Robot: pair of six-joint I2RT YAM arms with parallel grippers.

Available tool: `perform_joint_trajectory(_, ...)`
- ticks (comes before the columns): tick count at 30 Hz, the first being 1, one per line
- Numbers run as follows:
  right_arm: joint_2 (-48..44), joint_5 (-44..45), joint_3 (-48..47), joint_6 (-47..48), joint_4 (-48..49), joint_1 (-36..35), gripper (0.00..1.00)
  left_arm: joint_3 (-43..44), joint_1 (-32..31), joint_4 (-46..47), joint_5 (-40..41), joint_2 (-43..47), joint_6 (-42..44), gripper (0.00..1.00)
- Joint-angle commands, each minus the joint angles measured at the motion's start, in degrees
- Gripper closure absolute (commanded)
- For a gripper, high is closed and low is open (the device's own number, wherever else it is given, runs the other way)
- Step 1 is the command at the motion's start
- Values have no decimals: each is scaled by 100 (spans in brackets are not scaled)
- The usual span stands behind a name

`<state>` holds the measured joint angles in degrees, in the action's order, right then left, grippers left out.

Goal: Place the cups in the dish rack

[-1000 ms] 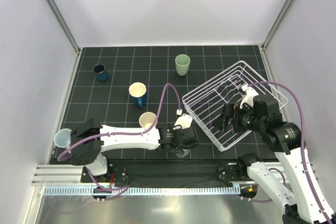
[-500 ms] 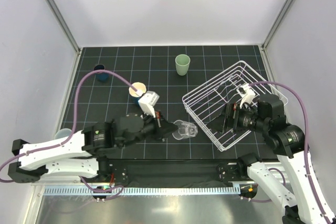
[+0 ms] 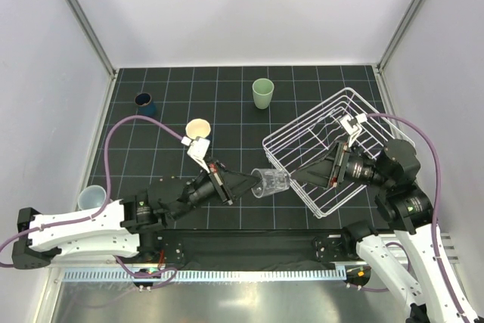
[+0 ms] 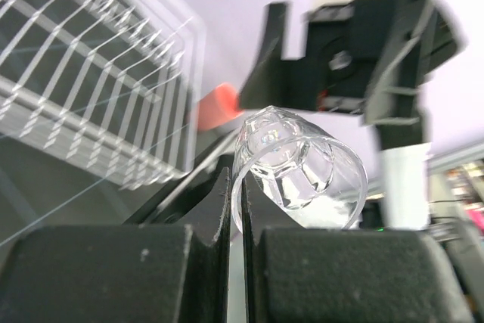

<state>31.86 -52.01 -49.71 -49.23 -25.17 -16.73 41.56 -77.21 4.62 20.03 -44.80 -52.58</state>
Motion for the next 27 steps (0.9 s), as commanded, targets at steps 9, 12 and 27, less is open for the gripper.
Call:
perform_joint_trajectory(9, -100, -801, 128, -754, 1584, 3, 0, -43, 13, 2754, -333, -538, -376, 100)
perform_joint_trajectory(12, -223, -898, 172, -956, 2015, 3, 0, -43, 22, 2930, -421, -635, -472, 100)
perform_joint_trajectory(27, -321, -1083, 348, -1685, 2982, -23, 12, -219, 39, 3475, -667, -1057, -947, 100)
